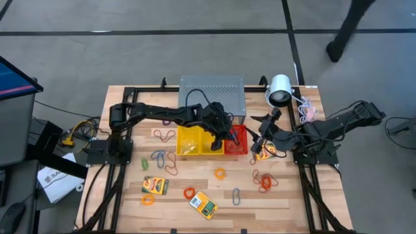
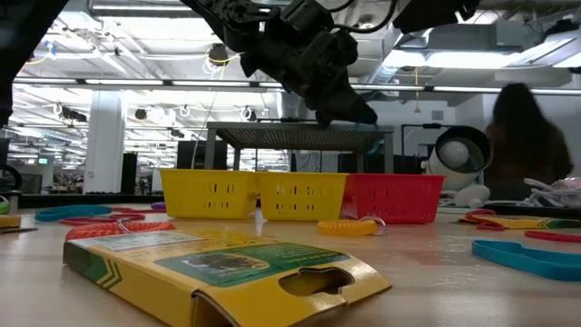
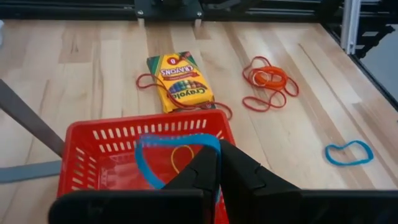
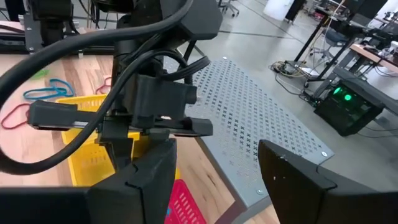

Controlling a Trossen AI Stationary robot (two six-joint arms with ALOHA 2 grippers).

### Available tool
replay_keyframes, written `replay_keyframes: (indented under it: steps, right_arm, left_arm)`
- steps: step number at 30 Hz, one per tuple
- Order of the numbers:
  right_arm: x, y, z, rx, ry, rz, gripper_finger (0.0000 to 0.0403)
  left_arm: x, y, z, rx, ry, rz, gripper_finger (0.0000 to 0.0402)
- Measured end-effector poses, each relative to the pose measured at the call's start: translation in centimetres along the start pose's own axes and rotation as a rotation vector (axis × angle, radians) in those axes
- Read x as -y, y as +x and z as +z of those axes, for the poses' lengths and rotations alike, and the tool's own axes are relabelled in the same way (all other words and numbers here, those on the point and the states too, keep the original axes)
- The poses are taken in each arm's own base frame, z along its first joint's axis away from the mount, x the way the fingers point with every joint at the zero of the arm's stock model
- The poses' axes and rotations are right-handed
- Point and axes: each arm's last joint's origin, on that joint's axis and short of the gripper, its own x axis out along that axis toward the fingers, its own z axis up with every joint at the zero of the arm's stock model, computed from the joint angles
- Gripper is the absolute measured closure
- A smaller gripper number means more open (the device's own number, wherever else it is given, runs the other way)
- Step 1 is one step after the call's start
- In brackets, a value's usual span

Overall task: Pick & Place Office Desk Supplies
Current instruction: Put the blue rubber band into the red bin

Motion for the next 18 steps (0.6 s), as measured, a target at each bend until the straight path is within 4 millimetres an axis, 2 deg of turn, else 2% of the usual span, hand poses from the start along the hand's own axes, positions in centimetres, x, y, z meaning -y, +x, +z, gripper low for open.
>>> replay_keyframes:
  steps: [14, 18]
  right_arm:
    - [0.0, -0.2, 0.0, 0.014, 0.000, -0.040, 0.0185]
    - [0.0, -0.2, 0.0, 0.014, 0.000, -0.040, 0.0185]
  left_arm:
    - [1.0, 0.3, 0.1, 0.002, 0.028, -0.064, 0.0394]
    - [1.3, 0.5, 0.1, -0.009, 0.038, 0.006, 0.0394]
